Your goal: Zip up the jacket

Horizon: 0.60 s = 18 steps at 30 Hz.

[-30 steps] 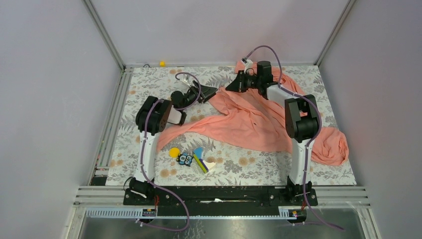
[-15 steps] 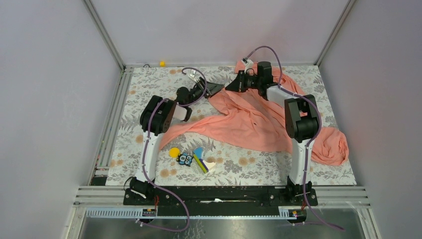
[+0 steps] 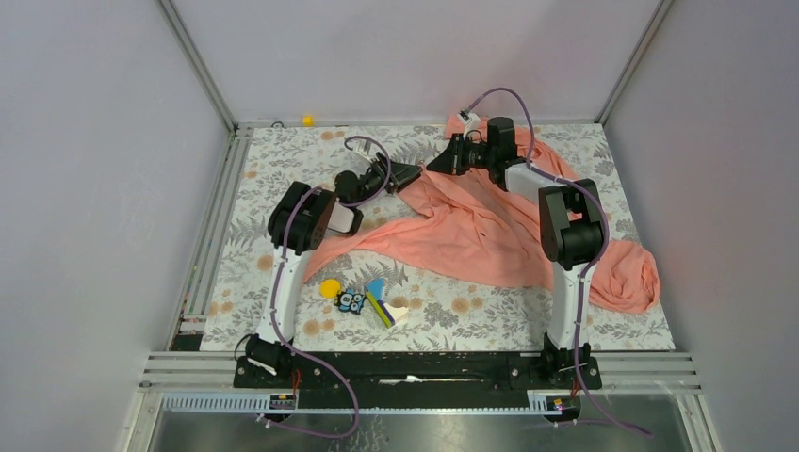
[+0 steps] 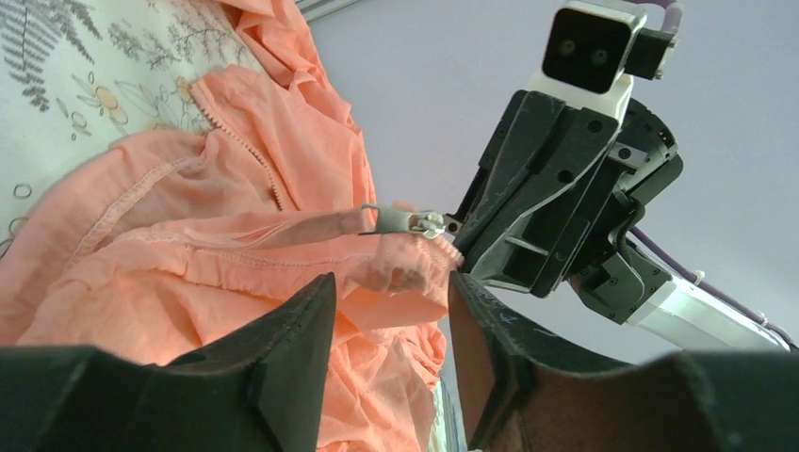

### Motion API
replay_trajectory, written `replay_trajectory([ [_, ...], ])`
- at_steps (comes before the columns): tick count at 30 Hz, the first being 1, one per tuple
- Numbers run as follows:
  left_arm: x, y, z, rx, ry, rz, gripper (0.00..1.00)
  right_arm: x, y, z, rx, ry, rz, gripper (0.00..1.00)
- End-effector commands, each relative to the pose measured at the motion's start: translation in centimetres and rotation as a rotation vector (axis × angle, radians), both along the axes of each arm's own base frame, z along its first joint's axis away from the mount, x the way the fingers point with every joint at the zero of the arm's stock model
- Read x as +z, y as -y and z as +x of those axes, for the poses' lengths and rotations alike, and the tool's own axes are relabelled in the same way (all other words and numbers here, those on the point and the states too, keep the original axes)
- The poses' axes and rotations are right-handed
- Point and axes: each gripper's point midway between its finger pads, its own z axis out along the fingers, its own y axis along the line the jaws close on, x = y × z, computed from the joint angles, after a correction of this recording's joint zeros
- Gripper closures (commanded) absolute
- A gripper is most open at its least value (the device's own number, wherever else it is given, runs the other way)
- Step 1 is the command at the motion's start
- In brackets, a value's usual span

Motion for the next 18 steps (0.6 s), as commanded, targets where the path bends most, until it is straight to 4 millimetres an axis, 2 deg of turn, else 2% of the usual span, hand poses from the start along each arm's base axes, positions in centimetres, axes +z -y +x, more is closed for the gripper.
replay_trajectory([
  [1, 2.3, -0.1, 0.1, -0.004, 0.094, -0.057, 0.5, 4.7, -0.3, -0.3, 0.026, 0.112, 0.042, 1.0],
  [11, 3.6, 0.4, 0.2, -0.021, 0.136, -0.09, 0.57, 4.6, -0.4, -0.3, 0.026, 0.112, 0.044, 1.0],
  [16, 3.6, 0.4, 0.0, -0.022, 0.14, -0.094, 0.77, 4.5, -0.3, -0.2, 0.015, 0.109, 0.039, 1.0],
  [18, 3.7, 0.3, -0.1, -0.019, 0.143, -0.091, 0.91, 4.6, -0.1, 0.0, 0.0, 0.111, 0.033, 1.0],
])
